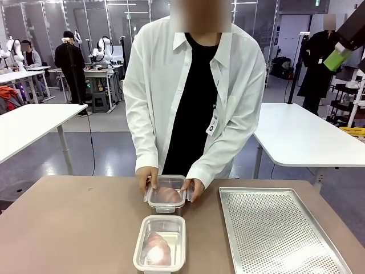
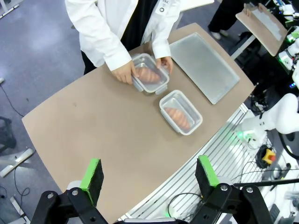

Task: Place the bread into the airtight container.
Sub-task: Pick up a Butter Roll and place it into an empty Airtight Container.

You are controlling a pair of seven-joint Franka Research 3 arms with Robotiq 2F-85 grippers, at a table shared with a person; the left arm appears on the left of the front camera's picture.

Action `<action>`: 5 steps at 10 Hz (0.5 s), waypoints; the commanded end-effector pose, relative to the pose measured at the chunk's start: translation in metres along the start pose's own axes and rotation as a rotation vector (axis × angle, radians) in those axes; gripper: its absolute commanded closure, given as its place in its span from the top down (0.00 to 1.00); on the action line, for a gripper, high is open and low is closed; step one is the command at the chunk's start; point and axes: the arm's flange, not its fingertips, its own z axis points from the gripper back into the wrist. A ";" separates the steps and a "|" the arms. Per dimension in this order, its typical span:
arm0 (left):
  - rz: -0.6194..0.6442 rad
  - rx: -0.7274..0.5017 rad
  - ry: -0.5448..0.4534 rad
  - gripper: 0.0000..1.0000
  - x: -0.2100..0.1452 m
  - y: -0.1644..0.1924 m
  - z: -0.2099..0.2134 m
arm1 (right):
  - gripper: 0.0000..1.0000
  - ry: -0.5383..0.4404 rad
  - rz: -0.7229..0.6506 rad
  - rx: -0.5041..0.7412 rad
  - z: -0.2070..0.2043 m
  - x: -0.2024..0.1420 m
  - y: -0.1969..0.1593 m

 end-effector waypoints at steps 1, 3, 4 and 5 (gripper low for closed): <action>-0.013 -0.021 -0.007 1.00 0.000 -0.001 0.001 | 1.00 -0.003 0.014 0.020 0.001 -0.001 -0.002; -0.013 -0.021 -0.007 1.00 0.000 -0.001 0.001 | 1.00 -0.003 0.014 0.020 0.001 -0.001 -0.002; -0.013 -0.021 -0.007 1.00 0.000 -0.001 0.001 | 1.00 -0.003 0.014 0.020 0.001 -0.001 -0.002; -0.013 -0.021 -0.007 1.00 0.000 -0.001 0.001 | 1.00 -0.003 0.014 0.020 0.001 -0.001 -0.002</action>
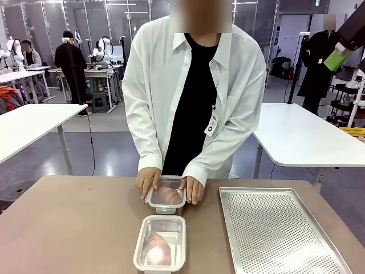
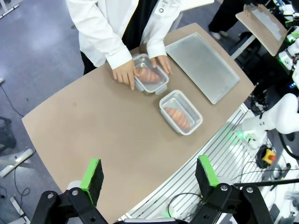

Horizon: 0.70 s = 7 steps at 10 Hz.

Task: Place the bread into the airtight container.
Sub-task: Pick up a Butter Roll and place it into an empty Airtight Container.

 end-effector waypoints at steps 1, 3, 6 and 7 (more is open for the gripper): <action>-0.013 -0.021 -0.007 1.00 0.000 -0.001 0.001 | 1.00 -0.003 0.014 0.020 0.001 -0.001 -0.001; -0.013 -0.021 -0.007 1.00 0.000 -0.001 0.001 | 1.00 -0.003 0.014 0.020 0.001 -0.001 -0.001; -0.013 -0.021 -0.007 1.00 0.000 -0.001 0.001 | 1.00 -0.003 0.014 0.020 0.001 -0.001 -0.001; -0.013 -0.021 -0.007 1.00 0.000 -0.001 0.001 | 1.00 -0.003 0.014 0.020 0.001 -0.001 -0.001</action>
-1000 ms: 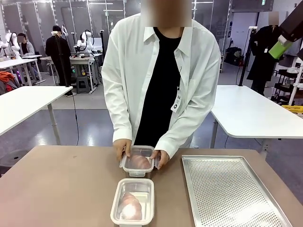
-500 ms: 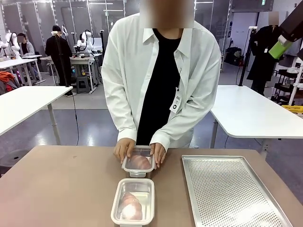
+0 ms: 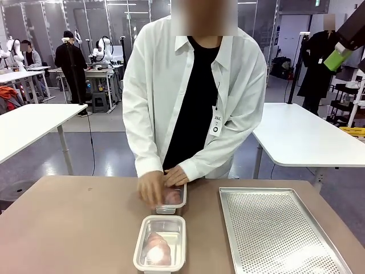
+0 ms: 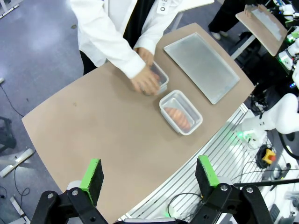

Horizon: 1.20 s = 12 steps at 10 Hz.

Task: Place the bread into the airtight container.
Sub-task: Pick up a Butter Roll and place it into an empty Airtight Container.

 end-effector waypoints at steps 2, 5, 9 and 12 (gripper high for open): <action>-0.013 -0.021 -0.007 1.00 0.000 -0.001 0.001 | 1.00 -0.003 0.014 0.020 0.001 -0.001 -0.001; -0.013 -0.021 -0.007 1.00 0.000 -0.001 0.001 | 1.00 -0.003 0.014 0.020 0.001 -0.001 -0.001; -0.013 -0.021 -0.007 1.00 0.000 -0.001 0.001 | 1.00 -0.003 0.014 0.020 0.001 -0.001 -0.001; -0.013 -0.021 -0.007 1.00 0.000 -0.001 0.001 | 1.00 -0.003 0.014 0.020 0.001 -0.001 -0.001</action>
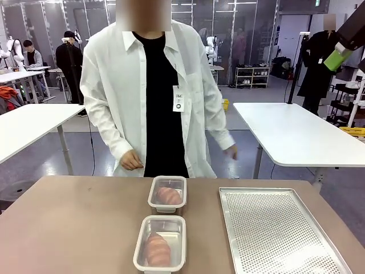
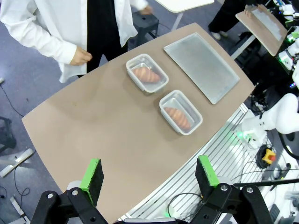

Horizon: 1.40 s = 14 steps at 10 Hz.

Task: Place the bread into the airtight container.
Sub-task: Pick up a Butter Roll and place it into an empty Airtight Container.

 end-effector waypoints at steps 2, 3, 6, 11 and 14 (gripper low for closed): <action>-0.013 -0.021 -0.007 1.00 0.000 -0.001 0.001 | 1.00 -0.003 0.014 0.020 0.001 -0.001 -0.001; -0.013 -0.021 -0.007 1.00 0.000 -0.001 0.001 | 1.00 -0.003 0.014 0.020 0.001 -0.001 -0.001; -0.013 -0.021 -0.007 1.00 0.000 -0.001 0.001 | 1.00 -0.003 0.014 0.020 0.001 -0.001 -0.001; -0.013 -0.021 -0.007 1.00 0.000 -0.001 0.001 | 1.00 -0.003 0.014 0.020 0.001 -0.001 -0.001; -0.013 -0.021 -0.007 1.00 0.000 -0.001 0.001 | 1.00 -0.003 0.014 0.020 0.001 -0.001 -0.001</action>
